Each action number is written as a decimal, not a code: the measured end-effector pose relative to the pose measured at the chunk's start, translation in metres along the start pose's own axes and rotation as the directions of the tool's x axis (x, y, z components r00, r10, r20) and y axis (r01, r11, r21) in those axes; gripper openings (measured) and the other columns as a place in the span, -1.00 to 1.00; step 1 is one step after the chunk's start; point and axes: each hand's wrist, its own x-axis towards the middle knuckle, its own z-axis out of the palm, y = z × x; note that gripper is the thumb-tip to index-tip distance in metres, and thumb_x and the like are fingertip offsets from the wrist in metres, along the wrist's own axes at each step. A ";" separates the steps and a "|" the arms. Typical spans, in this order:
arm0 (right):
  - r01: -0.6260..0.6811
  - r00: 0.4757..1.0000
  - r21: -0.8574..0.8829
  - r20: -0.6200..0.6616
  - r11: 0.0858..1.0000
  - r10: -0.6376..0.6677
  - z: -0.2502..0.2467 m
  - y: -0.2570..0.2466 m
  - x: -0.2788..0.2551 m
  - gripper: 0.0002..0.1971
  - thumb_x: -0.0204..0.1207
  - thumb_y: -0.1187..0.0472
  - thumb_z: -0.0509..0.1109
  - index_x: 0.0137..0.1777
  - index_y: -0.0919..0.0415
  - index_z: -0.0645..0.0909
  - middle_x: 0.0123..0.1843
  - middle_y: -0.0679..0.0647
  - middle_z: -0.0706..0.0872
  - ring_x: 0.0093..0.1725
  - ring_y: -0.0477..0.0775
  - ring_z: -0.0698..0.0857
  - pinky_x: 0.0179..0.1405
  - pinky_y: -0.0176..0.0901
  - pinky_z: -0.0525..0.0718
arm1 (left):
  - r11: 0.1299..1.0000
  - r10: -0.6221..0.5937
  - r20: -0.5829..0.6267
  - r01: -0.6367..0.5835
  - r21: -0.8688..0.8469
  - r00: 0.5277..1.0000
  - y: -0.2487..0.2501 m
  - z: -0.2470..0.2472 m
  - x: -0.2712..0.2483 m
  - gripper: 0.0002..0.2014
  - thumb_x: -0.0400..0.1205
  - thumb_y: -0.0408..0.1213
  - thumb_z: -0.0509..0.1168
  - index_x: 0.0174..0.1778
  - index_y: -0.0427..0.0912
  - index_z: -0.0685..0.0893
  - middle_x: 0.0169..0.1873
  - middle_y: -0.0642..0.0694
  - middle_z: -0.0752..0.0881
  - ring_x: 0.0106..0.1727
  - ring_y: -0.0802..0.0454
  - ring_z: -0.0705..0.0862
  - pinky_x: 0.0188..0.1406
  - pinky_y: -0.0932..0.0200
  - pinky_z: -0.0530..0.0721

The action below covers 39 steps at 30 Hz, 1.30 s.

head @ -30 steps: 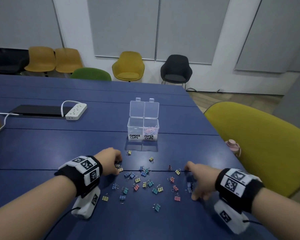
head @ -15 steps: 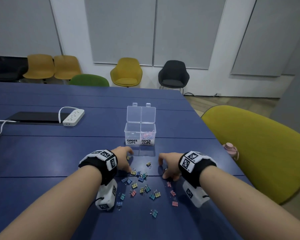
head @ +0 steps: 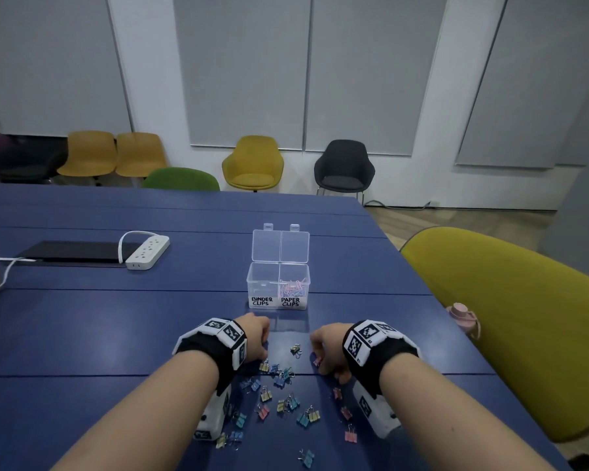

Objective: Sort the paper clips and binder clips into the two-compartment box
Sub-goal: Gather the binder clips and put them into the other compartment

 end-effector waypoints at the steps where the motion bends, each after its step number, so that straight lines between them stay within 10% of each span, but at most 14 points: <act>1: -0.006 1.000 -0.007 -0.009 1.000 0.005 0.000 -0.001 -0.002 -0.79 0.47 0.26 0.47 -0.12 0.14 0.45 -0.36 0.10 0.68 -0.51 0.14 0.64 -0.46 -0.12 0.63 | 1.000 0.001 -0.003 -0.001 -0.005 1.000 0.000 0.000 0.000 -0.78 0.53 -0.21 0.38 -0.13 -0.05 0.42 -0.02 -0.06 0.49 -0.11 -0.05 0.52 -0.15 0.17 0.46; 7: 0.019 0.999 -0.153 -0.034 0.988 -0.025 -0.002 -0.014 -0.021 -0.55 0.41 0.06 0.48 0.22 0.16 0.44 0.16 0.23 0.74 0.05 0.33 0.77 0.05 0.17 0.75 | 0.999 -0.003 0.027 0.002 0.034 1.000 0.004 -0.002 0.001 -0.73 0.57 -0.26 0.33 -0.31 -0.02 0.33 -0.16 -0.03 0.56 -0.09 -0.04 0.50 -0.35 0.22 0.44; 11: 0.076 0.992 -0.314 -0.070 0.946 -0.103 0.001 -0.019 -0.018 -0.63 0.47 0.04 0.42 0.17 0.21 0.47 0.15 0.26 0.73 -0.04 0.31 0.73 -0.10 0.08 0.69 | 0.996 -0.015 0.057 0.010 0.093 0.998 0.009 -0.006 -0.004 -0.87 0.60 -0.22 0.30 -0.16 -0.13 0.46 -0.11 -0.10 0.57 0.05 -0.15 0.62 0.07 0.08 0.59; 16: 0.054 0.996 -0.352 -0.043 0.935 -0.073 0.008 -0.020 -0.006 -0.68 0.48 0.20 0.41 0.23 0.03 0.56 0.14 0.20 0.73 -0.05 0.26 0.69 0.09 0.20 0.72 | 0.995 -0.019 0.054 0.014 0.099 0.998 0.008 -0.006 -0.010 -0.80 0.60 -0.25 0.27 0.05 -0.24 0.70 0.16 -0.23 0.72 0.14 -0.17 0.67 0.14 0.06 0.62; 20: 0.049 0.995 -0.283 -0.070 0.958 -0.071 0.009 -0.018 -0.008 -0.83 0.50 0.17 0.34 0.03 0.20 0.59 0.08 0.15 0.74 -0.22 0.13 0.59 0.05 0.08 0.72 | 0.998 -0.031 0.083 0.036 -0.057 0.996 -0.002 -0.011 -0.017 -0.84 0.44 -0.31 0.40 -0.43 -0.06 0.60 -0.20 -0.15 0.75 -0.23 -0.04 0.60 -0.13 0.14 0.65; 25: 0.001 0.998 -0.307 -0.064 0.952 -0.021 0.016 -0.017 -0.007 -0.90 0.46 0.17 0.38 -0.10 0.19 0.63 -0.26 0.04 0.62 -0.13 0.20 0.62 -0.20 -0.07 0.64 | 0.903 -0.093 0.079 0.117 -0.414 0.993 -0.031 -0.008 -0.030 -0.94 0.35 -0.30 0.49 -0.42 -0.14 0.76 -0.42 -0.05 0.75 -0.38 0.07 0.66 -0.21 0.15 0.74; 27: 0.000 0.995 -0.298 -0.096 0.955 -0.030 0.015 -0.018 -0.009 -0.82 0.46 0.16 0.36 -0.07 0.28 0.64 -0.22 0.12 0.61 -0.17 0.21 0.61 -0.24 -0.09 0.61 | 0.703 -0.162 0.084 0.174 -0.689 0.983 -0.041 -0.002 -0.034 -0.95 0.40 -0.37 0.50 -0.37 -0.22 0.78 -0.42 -0.13 0.75 -0.40 0.04 0.65 -0.32 0.20 0.76; 29: 0.005 0.991 -0.186 -0.132 0.983 -0.030 0.013 -0.015 -0.015 -0.86 0.42 0.19 0.38 -0.13 0.27 0.60 -0.22 0.17 0.61 -0.22 0.24 0.64 -0.28 -0.05 0.64 | 0.220 -0.177 0.138 0.176 -0.960 0.974 -0.047 -0.001 -0.040 -0.91 0.50 -0.49 0.42 -0.32 -0.34 0.69 -0.38 -0.22 0.66 -0.35 0.00 0.61 -0.45 0.28 0.72; 32: 0.037 0.988 0.254 -0.153 0.966 0.002 0.013 0.003 -0.021 -0.96 0.32 0.31 0.39 -0.29 0.23 0.57 -0.30 0.23 0.66 -0.32 0.28 0.71 -0.23 0.12 0.75 | -0.414 -0.119 0.161 0.098 -0.905 0.980 -0.054 -0.007 -0.050 -0.85 0.60 -0.44 0.30 -0.29 -0.32 0.59 -0.35 -0.18 0.59 -0.30 0.02 0.56 -0.50 0.33 0.72; 35: 0.118 0.990 0.846 -0.143 0.521 0.008 0.017 0.023 -0.025 -0.76 0.44 0.51 0.23 -0.41 0.27 0.45 -0.39 0.28 0.52 -0.55 0.11 0.56 -0.55 -0.17 0.64 | -0.678 -0.038 0.101 0.049 -0.734 0.994 -0.057 -0.011 -0.056 -0.86 0.54 -0.36 0.25 -0.32 -0.29 0.55 -0.35 -0.18 0.56 -0.34 -0.01 0.54 -0.51 0.25 0.69; 39: 0.121 0.981 0.956 -0.157 -0.267 -0.118 0.020 0.038 -0.043 -0.74 0.19 0.47 0.43 -0.37 0.22 0.38 -0.38 0.12 0.38 -0.56 -0.03 0.42 -0.70 -0.35 0.44 | -0.775 -0.003 0.138 0.085 -0.626 0.990 -0.046 -0.012 -0.057 -0.81 0.61 -0.29 0.14 -0.30 -0.27 0.48 -0.36 -0.21 0.52 -0.39 0.01 0.46 -0.60 0.26 0.59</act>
